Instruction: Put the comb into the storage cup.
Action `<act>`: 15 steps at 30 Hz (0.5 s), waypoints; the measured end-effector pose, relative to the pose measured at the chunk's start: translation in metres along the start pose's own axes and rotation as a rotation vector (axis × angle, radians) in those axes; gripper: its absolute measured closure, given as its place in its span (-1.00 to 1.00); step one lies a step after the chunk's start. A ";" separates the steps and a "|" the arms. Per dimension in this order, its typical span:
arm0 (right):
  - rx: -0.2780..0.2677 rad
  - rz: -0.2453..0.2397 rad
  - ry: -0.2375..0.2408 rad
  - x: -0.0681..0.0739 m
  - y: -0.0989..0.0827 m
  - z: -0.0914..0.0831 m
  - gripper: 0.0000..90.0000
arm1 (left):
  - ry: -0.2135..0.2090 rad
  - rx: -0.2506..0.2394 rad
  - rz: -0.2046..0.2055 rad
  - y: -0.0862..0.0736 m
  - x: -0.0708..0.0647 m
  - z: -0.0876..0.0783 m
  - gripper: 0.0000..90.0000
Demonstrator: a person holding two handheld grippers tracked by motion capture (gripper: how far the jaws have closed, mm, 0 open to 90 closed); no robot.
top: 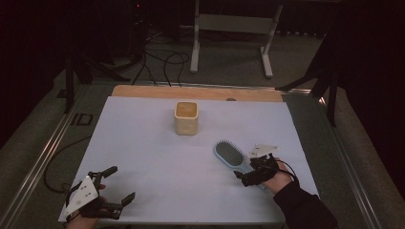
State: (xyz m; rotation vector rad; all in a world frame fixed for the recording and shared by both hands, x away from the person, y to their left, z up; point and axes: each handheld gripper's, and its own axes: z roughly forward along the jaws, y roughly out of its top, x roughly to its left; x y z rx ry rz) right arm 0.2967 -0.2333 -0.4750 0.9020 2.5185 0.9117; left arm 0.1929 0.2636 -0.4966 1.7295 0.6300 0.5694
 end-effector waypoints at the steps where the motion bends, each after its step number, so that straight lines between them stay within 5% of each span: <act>1: 0.010 0.002 -0.005 -0.001 -0.001 0.001 -0.84 | 0.000 0.000 0.000 0.000 0.000 0.000 -1.00; 15: 0.117 0.011 0.010 -0.006 0.000 0.010 -0.84 | -0.003 -0.003 0.000 0.000 0.000 0.000 -1.00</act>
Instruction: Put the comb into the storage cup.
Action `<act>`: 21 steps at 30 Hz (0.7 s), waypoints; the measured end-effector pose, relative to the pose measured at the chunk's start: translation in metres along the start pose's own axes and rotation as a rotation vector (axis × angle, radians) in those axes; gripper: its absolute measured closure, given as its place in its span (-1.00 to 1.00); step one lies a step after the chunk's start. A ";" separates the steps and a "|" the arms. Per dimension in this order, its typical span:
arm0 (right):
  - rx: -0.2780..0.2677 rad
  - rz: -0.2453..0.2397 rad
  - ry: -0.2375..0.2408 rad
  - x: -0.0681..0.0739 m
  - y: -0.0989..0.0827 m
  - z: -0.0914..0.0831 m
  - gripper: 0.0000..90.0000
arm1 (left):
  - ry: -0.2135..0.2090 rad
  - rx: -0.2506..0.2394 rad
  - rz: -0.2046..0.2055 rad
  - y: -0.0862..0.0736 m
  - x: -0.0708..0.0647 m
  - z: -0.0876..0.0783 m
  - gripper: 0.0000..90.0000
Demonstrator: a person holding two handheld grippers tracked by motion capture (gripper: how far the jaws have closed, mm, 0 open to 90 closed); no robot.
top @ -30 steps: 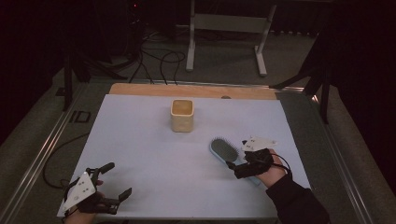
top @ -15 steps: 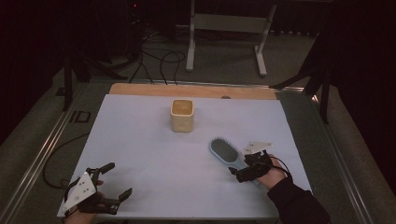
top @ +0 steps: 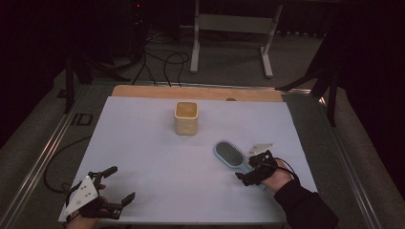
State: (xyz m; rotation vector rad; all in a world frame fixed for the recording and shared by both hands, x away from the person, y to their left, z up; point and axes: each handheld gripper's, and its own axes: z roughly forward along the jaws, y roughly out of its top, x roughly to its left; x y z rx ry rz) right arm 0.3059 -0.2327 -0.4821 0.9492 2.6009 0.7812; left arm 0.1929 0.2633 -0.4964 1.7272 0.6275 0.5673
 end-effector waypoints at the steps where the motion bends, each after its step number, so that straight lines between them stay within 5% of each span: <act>1: 0.010 0.001 -0.002 0.000 0.001 0.001 -0.84 | 0.000 0.001 -0.001 0.000 0.000 0.000 -1.00; 21: 0.223 0.040 0.022 -0.004 0.015 0.014 -0.68 | -0.008 0.000 0.001 0.000 0.000 0.000 -1.00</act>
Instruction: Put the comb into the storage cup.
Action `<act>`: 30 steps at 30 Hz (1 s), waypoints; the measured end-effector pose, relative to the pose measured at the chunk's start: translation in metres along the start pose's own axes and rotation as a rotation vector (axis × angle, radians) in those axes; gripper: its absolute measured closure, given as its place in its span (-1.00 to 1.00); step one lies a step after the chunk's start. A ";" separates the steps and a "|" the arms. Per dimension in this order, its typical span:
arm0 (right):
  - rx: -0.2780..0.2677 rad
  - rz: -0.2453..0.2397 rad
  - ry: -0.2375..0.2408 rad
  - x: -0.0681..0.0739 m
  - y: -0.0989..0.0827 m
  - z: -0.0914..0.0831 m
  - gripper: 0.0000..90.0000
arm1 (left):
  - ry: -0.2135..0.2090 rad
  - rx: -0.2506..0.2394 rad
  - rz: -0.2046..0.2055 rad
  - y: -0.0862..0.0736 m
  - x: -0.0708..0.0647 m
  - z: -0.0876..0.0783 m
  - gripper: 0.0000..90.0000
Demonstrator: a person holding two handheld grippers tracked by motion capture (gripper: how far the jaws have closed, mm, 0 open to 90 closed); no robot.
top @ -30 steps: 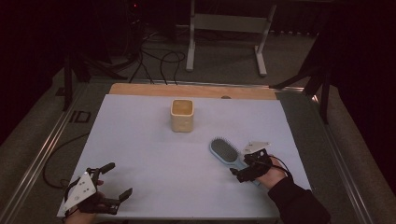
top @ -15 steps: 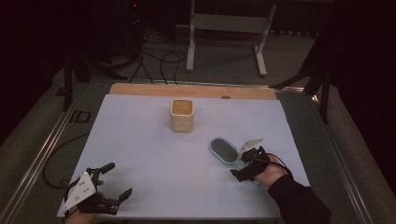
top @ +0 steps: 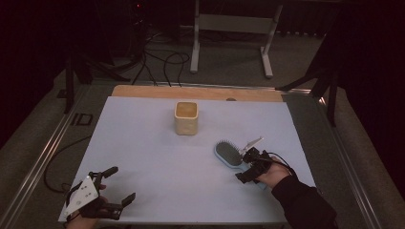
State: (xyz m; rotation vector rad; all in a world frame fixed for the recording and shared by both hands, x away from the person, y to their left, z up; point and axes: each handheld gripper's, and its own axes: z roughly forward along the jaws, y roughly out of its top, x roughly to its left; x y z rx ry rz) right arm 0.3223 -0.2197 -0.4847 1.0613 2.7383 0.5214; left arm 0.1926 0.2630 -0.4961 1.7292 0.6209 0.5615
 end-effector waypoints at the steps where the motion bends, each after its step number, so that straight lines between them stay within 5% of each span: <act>1: 0.009 -0.003 0.002 0.000 0.001 0.000 -0.64 | 0.001 0.000 0.000 0.000 0.000 0.000 -1.00; 13: 0.093 -0.007 -0.001 0.000 0.010 0.006 -0.33 | -0.001 -0.005 -0.005 0.000 0.001 -0.001 -1.00; 22: 0.153 -0.017 -0.053 0.003 0.015 0.013 -0.05 | 0.000 -0.006 -0.005 0.000 0.001 -0.001 -1.00; 30: 0.196 -0.010 -0.034 0.002 0.023 0.015 0.14 | -0.003 -0.002 -0.001 0.000 0.000 -0.001 -1.00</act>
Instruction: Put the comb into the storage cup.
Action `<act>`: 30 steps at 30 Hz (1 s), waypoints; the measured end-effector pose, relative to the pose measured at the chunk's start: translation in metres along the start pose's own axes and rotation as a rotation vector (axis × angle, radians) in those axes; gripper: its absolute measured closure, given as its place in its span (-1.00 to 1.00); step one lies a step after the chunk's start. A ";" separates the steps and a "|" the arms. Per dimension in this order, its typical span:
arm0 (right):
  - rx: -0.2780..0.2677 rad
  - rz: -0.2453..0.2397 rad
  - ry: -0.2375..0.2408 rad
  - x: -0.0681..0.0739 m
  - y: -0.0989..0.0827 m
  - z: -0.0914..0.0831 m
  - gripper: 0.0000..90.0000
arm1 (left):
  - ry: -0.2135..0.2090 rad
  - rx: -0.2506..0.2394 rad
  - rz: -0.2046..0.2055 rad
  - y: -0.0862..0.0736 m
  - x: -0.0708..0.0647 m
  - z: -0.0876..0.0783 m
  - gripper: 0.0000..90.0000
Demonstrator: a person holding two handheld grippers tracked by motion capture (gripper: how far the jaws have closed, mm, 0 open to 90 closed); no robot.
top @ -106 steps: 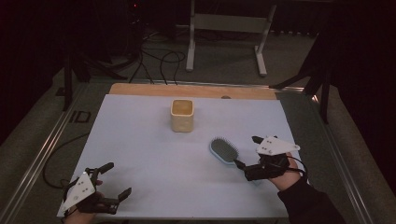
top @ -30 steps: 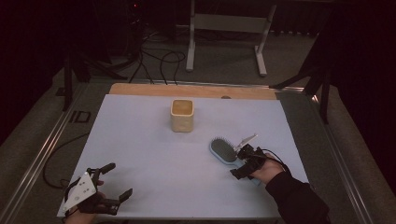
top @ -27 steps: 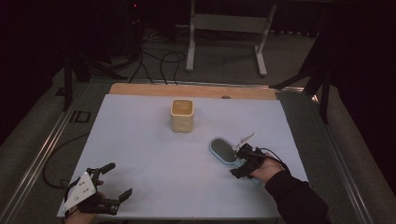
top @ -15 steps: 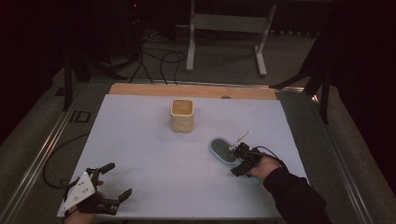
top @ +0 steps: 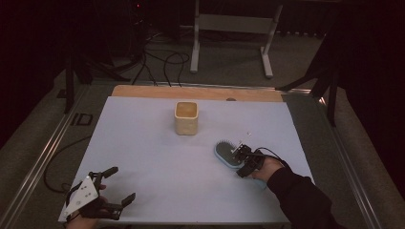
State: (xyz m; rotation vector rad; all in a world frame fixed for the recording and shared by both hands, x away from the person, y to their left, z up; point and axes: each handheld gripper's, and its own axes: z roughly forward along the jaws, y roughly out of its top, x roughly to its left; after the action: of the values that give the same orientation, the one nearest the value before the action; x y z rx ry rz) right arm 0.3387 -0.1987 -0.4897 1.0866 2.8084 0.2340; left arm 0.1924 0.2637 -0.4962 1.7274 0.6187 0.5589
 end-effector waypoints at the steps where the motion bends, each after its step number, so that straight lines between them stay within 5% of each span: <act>1: 0.003 -0.004 0.002 -0.001 0.001 0.000 0.16 | 0.000 0.000 0.000 0.000 0.000 0.000 -1.00; 15: 0.045 0.042 0.053 -0.009 0.004 0.002 0.47 | -0.001 0.006 0.000 0.000 -0.001 0.001 -1.00; 20: 0.062 0.020 0.048 -0.008 0.006 0.002 0.50 | -0.003 0.008 0.000 0.000 -0.001 0.000 -1.00; 23: 0.052 -0.038 0.038 -0.008 0.005 0.002 0.55 | -0.004 0.010 0.001 -0.001 -0.001 0.001 -1.00; 30: 0.026 -0.036 0.035 -0.007 0.002 0.001 0.57 | -0.003 0.010 0.000 -0.001 -0.001 0.001 -1.00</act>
State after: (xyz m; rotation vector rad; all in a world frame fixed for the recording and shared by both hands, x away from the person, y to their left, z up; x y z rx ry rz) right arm 0.3450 -0.2019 -0.4904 1.0470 2.8669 0.2152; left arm 0.1921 0.2625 -0.4972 1.7374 0.6205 0.5538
